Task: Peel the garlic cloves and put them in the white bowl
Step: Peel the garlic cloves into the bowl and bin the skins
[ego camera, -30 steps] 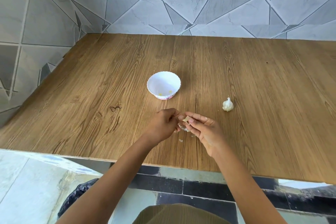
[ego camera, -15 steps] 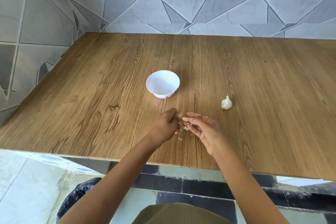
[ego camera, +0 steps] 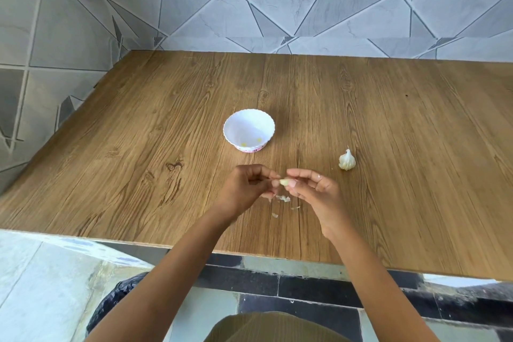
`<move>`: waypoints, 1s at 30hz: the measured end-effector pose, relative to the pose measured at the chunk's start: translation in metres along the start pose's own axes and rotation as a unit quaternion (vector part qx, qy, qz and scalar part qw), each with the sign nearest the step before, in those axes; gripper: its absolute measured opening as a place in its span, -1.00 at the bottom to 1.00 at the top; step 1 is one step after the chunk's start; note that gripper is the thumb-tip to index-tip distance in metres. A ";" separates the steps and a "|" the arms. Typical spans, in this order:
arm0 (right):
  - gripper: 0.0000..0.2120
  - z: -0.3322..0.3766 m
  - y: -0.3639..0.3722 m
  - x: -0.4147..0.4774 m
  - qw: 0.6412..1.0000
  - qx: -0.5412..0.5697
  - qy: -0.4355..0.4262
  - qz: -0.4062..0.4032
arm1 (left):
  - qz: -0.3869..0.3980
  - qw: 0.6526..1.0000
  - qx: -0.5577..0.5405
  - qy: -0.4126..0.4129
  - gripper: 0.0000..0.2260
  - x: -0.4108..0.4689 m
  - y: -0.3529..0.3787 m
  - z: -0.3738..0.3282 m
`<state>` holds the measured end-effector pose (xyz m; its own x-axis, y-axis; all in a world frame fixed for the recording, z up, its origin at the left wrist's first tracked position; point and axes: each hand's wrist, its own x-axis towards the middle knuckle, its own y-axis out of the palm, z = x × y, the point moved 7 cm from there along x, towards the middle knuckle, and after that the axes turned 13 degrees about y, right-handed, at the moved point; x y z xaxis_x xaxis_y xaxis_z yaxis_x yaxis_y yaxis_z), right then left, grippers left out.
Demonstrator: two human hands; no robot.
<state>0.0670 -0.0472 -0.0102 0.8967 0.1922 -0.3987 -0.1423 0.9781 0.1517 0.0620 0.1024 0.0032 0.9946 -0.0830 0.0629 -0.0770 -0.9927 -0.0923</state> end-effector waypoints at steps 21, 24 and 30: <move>-0.75 -0.012 0.009 0.005 0.987 0.147 0.049 0.033 | -0.043 0.997 0.042 -0.041 -0.84 0.000 0.005 0.008; -0.76 -0.013 0.006 0.005 0.988 0.147 0.045 0.025 | -0.075 0.983 0.169 -0.013 -0.87 0.002 -0.012 0.011; -0.77 -0.017 0.002 0.005 0.993 0.113 0.036 -0.008 | -0.040 0.908 0.409 0.079 -0.87 0.002 -0.015 -0.002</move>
<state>0.0644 -0.0431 -0.0271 0.8652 0.1890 -0.4645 -0.0229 0.9402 0.3398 0.0651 0.1164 0.0071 0.9670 -0.0891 0.2386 0.1379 -0.6046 -0.7845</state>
